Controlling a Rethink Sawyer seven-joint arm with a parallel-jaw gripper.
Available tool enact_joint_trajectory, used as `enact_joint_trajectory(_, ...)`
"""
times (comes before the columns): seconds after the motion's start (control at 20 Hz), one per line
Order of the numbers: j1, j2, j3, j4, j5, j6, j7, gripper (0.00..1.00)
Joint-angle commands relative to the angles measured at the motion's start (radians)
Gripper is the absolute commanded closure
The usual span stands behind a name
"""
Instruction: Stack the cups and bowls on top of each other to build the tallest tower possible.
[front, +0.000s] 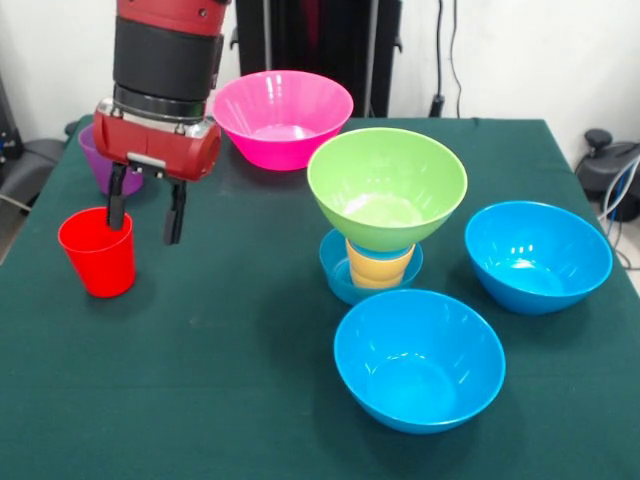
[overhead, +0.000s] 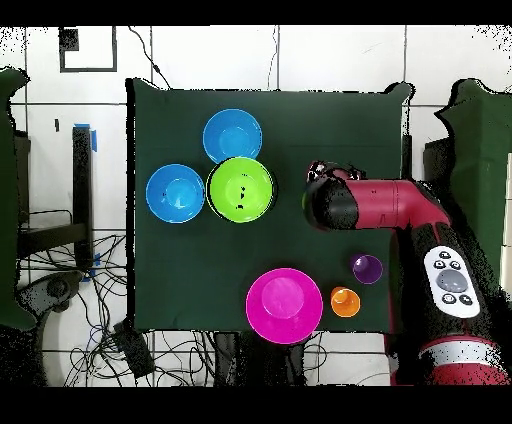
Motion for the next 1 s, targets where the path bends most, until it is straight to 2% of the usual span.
enact_joint_trajectory(0.05,-0.009,0.109,0.098,-0.046,-0.104,-0.006,-0.167,0.0)
enact_joint_trajectory(0.3,0.005,0.141,0.065,-0.054,-0.096,0.017,-0.124,0.0)
enact_joint_trajectory(0.6,0.007,0.144,0.064,-0.06,-0.089,0.031,-0.131,0.0)
enact_joint_trajectory(1.0,0.01,0.114,0.068,-0.053,-0.082,0.044,-0.14,0.0)
